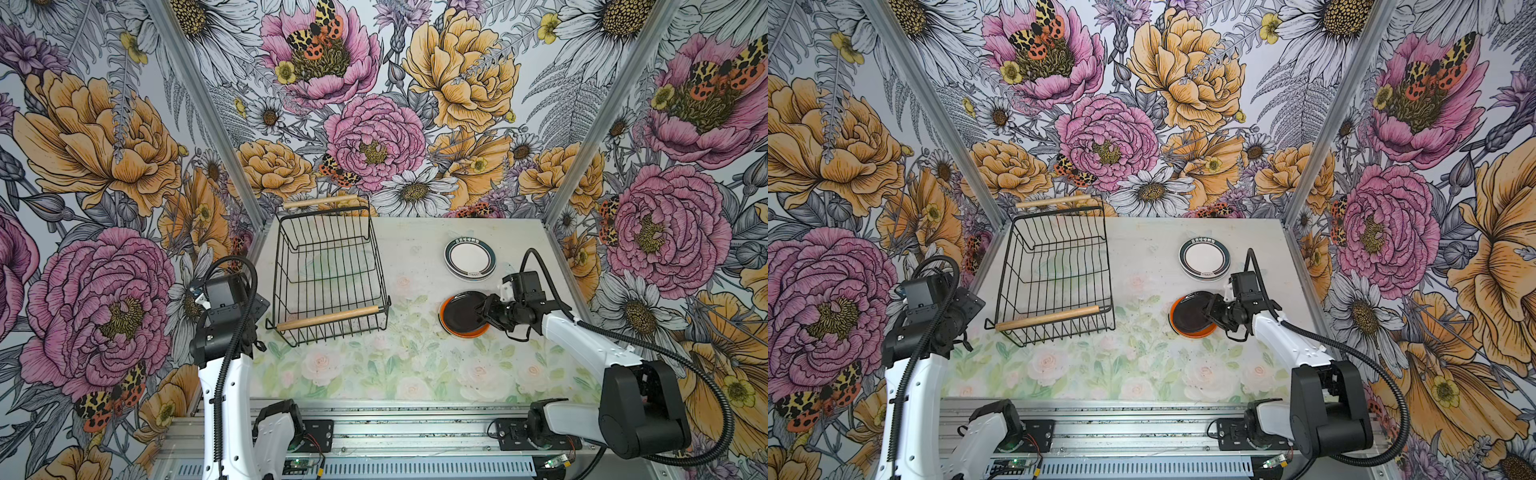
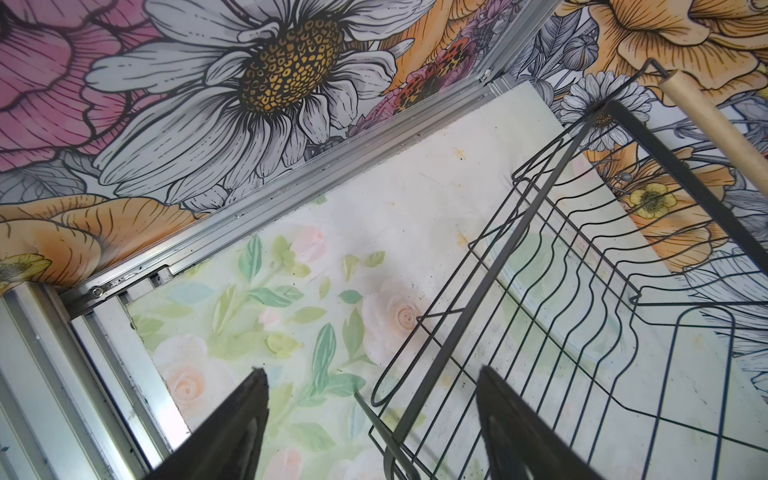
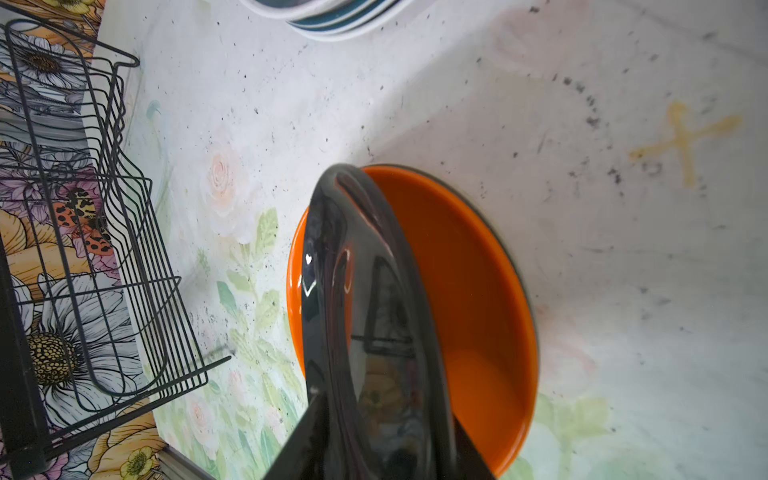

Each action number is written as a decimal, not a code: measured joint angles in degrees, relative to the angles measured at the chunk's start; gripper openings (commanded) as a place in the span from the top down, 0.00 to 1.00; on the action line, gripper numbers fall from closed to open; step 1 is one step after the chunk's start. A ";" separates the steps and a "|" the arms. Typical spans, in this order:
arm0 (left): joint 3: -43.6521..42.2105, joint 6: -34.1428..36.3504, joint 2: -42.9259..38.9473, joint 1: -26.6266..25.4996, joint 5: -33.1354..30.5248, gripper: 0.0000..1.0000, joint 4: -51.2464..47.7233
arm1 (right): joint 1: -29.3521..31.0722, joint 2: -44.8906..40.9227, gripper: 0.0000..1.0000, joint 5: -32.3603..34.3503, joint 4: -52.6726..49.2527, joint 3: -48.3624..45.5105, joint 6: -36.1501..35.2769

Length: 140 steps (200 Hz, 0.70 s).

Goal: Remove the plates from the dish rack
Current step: 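Lower the dark plate flat onto the orange plate with the right gripper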

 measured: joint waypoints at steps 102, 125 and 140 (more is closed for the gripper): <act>-0.07 0.00 0.87 0.63 1.14 0.21 0.57 | 5.70 2.16 0.25 12.26 -8.87 5.01 -3.89; -0.11 0.02 1.46 0.70 1.79 0.22 0.61 | 6.95 2.21 0.20 15.78 -11.85 7.08 -4.85; -0.11 0.00 1.66 0.74 1.95 0.21 0.70 | 7.76 2.47 0.19 17.99 -13.60 8.59 -5.44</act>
